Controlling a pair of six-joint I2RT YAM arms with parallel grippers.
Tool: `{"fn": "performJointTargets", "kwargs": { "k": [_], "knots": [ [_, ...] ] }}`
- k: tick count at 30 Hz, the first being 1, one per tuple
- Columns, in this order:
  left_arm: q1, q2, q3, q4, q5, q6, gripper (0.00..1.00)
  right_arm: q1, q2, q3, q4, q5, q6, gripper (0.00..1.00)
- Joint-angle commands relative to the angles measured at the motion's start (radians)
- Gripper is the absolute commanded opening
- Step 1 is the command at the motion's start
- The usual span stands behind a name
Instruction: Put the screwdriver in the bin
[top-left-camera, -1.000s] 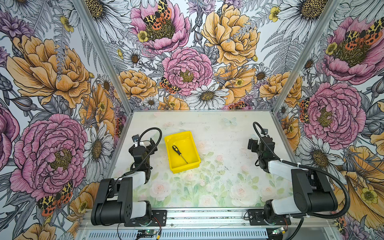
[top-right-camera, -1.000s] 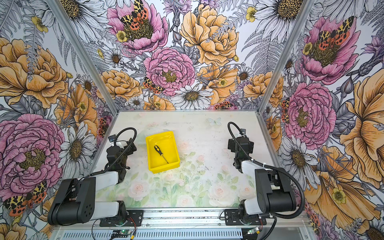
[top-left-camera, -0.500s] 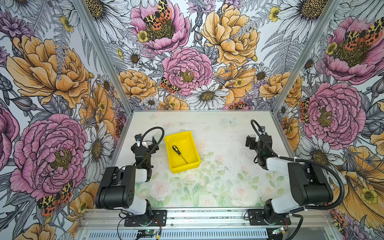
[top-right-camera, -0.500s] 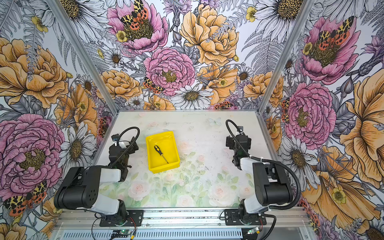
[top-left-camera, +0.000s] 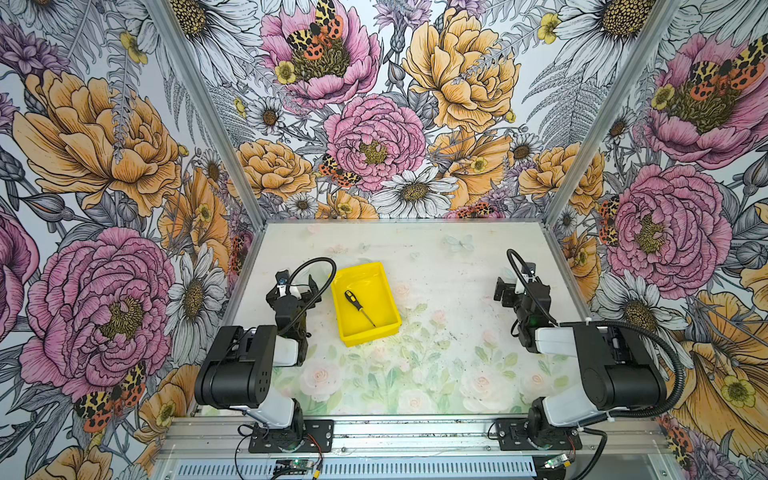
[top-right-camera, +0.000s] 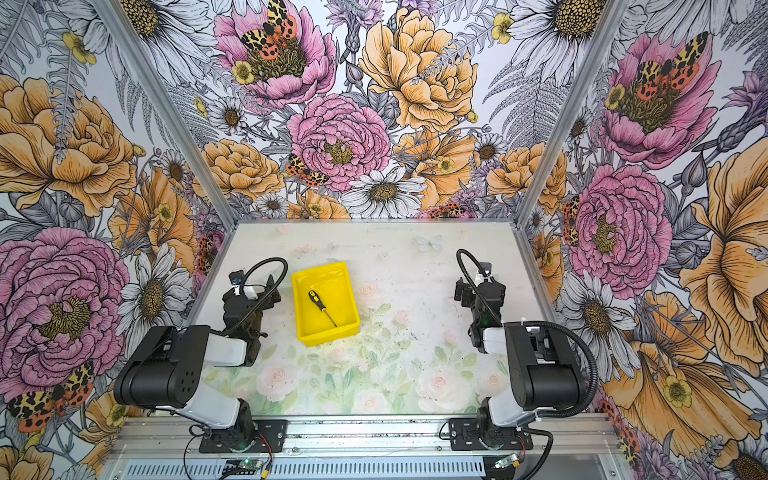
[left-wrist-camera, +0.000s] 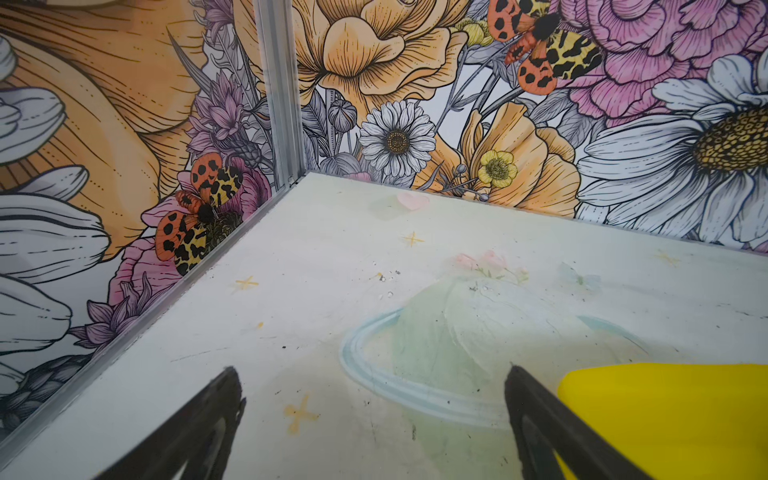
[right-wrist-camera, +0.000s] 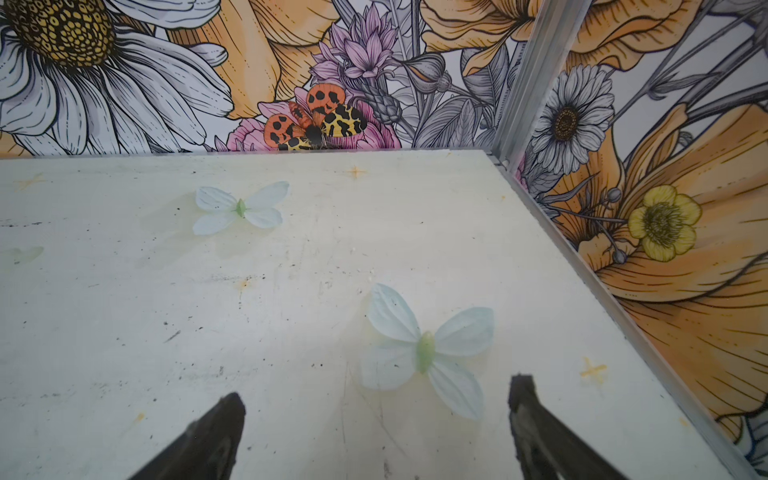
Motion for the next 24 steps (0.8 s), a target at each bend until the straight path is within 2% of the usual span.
{"fn": "performJointTargets", "kwargs": {
  "k": [1, 4, 16, 24],
  "knots": [
    [-0.006, -0.001, 0.031, -0.018, -0.006, 0.021, 0.99, -0.006, 0.010, -0.008, 0.080, -0.016, -0.004, 0.99],
    [-0.019, -0.002, 0.075, -0.107, -0.007, 0.041, 0.99, -0.006, 0.010, -0.007, 0.080, -0.017, -0.003, 1.00],
    [-0.028, 0.000, 0.074, -0.095, -0.012, 0.050, 0.99, -0.005, 0.011, -0.007, 0.083, -0.019, -0.004, 0.99],
    [-0.008, -0.001, 0.078, -0.111, 0.028, 0.039, 0.99, -0.005, 0.012, -0.008, 0.082, -0.019, -0.003, 0.99]
  ]
}}
